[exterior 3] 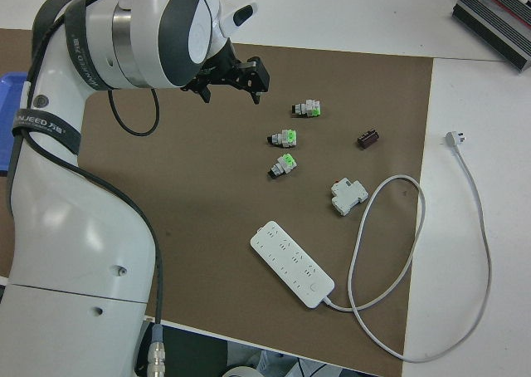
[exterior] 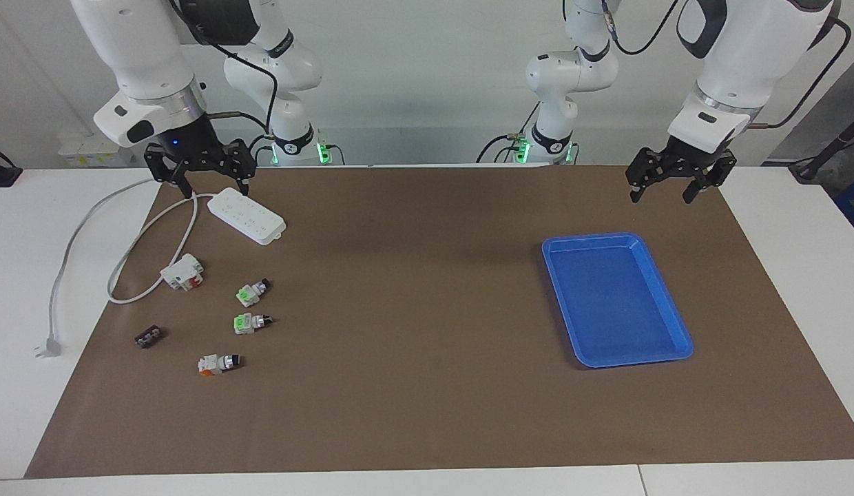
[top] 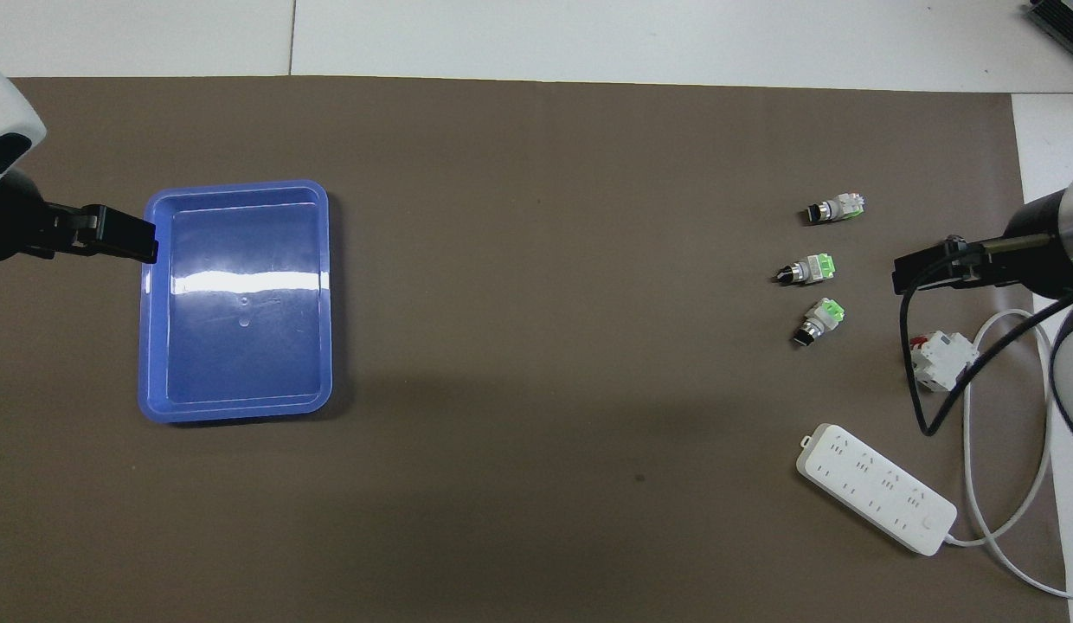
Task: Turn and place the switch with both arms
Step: 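Move the right gripper toward the green-topped switches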
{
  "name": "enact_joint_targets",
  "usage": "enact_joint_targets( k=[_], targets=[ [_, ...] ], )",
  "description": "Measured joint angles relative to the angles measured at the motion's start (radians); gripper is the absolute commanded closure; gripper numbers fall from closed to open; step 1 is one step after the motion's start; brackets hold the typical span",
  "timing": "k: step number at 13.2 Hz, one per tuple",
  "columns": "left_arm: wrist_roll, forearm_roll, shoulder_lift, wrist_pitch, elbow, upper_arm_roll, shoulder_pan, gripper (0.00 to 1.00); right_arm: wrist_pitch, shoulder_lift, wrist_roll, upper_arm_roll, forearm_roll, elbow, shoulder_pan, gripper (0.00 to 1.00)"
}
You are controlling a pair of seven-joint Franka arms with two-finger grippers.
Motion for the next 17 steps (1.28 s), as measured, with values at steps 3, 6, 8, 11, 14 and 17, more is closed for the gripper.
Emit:
enact_joint_targets(
  k=[3, 6, 8, 11, 14, 17],
  targets=[
    [0.0, 0.0, 0.0, 0.0, 0.0, 0.0, 0.0, 0.0, 0.0, -0.002, 0.0, -0.006, 0.0, -0.001, -0.002, 0.0],
    [0.0, 0.0, 0.0, 0.0, 0.0, 0.0, 0.0, 0.0, 0.0, -0.002, -0.004, -0.008, 0.0, -0.001, -0.008, 0.0],
    [0.0, 0.0, 0.0, 0.0, 0.0, 0.0, 0.0, 0.0, 0.006, -0.002, -0.071, -0.009, 0.0, -0.002, -0.019, 0.0],
    [0.0, 0.0, 0.0, 0.0, 0.0, 0.0, 0.0, 0.0, 0.035, -0.002, -0.262, -0.01, 0.0, -0.01, -0.038, 0.0],
    [0.0, 0.0, 0.0, 0.0, 0.0, 0.0, 0.0, 0.0, 0.1, 0.004, -0.498, -0.011, 0.0, -0.041, -0.057, 0.0],
    [0.0, 0.0, 0.0, 0.0, 0.0, 0.0, 0.0, 0.0, 0.182, 0.054, -0.725, -0.011, 0.0, -0.064, -0.068, 0.0]
  ],
)
